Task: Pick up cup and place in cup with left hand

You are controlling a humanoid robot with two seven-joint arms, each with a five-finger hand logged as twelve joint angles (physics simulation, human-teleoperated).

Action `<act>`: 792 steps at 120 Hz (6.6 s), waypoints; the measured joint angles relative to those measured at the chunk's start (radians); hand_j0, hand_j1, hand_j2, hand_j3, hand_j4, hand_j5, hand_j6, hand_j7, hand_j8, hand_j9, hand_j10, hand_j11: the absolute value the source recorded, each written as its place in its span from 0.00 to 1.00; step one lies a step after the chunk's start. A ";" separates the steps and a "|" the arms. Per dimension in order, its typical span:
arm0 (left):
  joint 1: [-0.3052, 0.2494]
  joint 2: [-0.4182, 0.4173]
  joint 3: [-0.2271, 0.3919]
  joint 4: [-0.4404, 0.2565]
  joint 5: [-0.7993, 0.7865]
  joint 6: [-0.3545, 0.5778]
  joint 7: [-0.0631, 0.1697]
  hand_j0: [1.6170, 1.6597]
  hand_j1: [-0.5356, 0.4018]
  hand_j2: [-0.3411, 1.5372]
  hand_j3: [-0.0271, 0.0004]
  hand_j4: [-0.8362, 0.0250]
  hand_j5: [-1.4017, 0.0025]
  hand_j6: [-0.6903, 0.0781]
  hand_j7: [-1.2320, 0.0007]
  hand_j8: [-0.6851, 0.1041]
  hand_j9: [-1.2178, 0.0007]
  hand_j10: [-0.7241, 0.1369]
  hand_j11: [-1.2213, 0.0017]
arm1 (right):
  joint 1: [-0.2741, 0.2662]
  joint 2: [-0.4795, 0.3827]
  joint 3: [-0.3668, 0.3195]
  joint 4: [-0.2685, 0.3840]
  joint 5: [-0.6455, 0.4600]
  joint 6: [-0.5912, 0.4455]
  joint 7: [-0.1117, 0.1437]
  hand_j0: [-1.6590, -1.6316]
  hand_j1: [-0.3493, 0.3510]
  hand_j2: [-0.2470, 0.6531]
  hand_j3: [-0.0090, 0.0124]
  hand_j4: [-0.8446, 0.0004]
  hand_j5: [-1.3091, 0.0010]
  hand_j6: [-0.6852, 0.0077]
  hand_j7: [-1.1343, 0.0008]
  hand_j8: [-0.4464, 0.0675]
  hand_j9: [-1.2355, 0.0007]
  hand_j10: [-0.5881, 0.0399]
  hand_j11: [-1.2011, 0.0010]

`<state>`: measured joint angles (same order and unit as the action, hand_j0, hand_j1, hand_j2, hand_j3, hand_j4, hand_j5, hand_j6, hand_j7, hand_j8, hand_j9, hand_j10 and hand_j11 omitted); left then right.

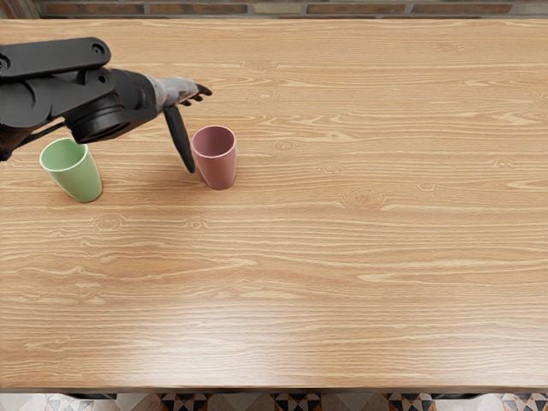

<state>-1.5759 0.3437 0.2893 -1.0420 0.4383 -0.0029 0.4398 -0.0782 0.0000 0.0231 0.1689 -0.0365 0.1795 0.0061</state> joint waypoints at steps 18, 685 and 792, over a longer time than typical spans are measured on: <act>0.009 -0.026 0.016 -0.029 0.061 0.073 0.001 0.96 0.82 0.19 0.99 0.86 0.91 0.77 0.90 0.74 0.90 0.73 0.90 | 0.000 0.000 0.000 0.000 0.000 0.000 0.000 0.04 0.03 0.27 0.42 0.98 0.98 0.97 0.98 0.84 0.98 0.91 0.98; 0.019 0.713 -0.033 -0.442 0.231 0.132 -0.038 0.94 0.78 0.19 0.99 0.78 0.84 0.72 0.82 0.69 0.82 0.64 0.82 | 0.000 0.000 0.000 0.000 0.000 0.000 0.000 0.04 0.03 0.27 0.42 0.98 0.98 0.97 0.98 0.84 0.98 0.91 0.98; 0.044 0.792 -0.271 -0.456 -0.417 -0.303 -0.037 0.96 0.93 0.18 0.99 0.95 0.98 0.87 0.98 0.84 0.98 0.82 0.98 | 0.000 0.000 0.000 0.000 0.000 0.000 0.000 0.04 0.03 0.27 0.42 0.98 0.98 0.97 0.98 0.84 0.98 0.91 0.98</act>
<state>-1.5323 1.1354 0.0187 -1.4982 0.0216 -0.3063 0.4025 -0.0782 0.0000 0.0230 0.1689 -0.0365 0.1795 0.0061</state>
